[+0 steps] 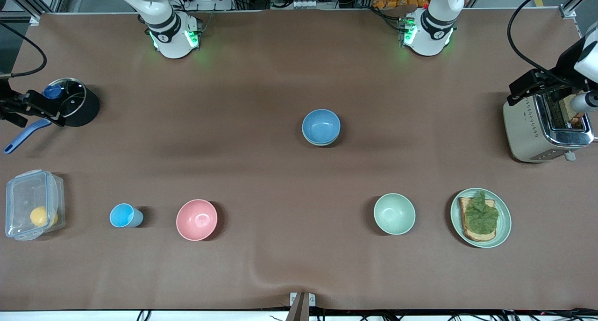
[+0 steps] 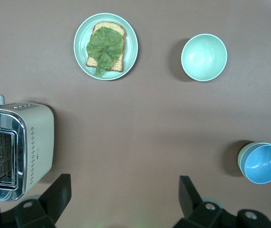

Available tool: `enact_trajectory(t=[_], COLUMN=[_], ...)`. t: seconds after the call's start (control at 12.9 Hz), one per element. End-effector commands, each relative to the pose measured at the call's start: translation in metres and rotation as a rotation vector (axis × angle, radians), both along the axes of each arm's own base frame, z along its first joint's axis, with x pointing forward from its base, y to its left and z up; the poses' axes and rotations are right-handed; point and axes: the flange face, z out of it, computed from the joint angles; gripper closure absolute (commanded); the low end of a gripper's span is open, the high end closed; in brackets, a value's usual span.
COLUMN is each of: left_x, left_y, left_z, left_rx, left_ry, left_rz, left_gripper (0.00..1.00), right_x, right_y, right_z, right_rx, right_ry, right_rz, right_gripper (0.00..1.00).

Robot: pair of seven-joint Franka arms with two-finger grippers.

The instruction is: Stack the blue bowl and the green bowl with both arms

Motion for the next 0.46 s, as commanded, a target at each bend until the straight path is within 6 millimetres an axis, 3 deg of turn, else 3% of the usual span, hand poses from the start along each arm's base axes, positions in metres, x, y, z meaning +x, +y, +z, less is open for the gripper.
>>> enact_trajectory(t=[0.0, 0.39], left_x=[-0.0079, -0.0089], left_y=[-0.0003, 0.0004], left_z=[0.0052, 0.0057], left_rx=[-0.003, -0.005], left_ry=[0.005, 0.008], left_rz=[0.007, 0.001], left_gripper=[0.00, 0.00], right_x=[-0.0058, -0.0052], right_y=[0.0043, 0.0101], right_z=[0.0057, 0.0066], right_rx=[-0.053, -0.064], right_ry=[-0.008, -0.010], right_rz=[0.007, 0.019], right_gripper=[0.00, 0.00])
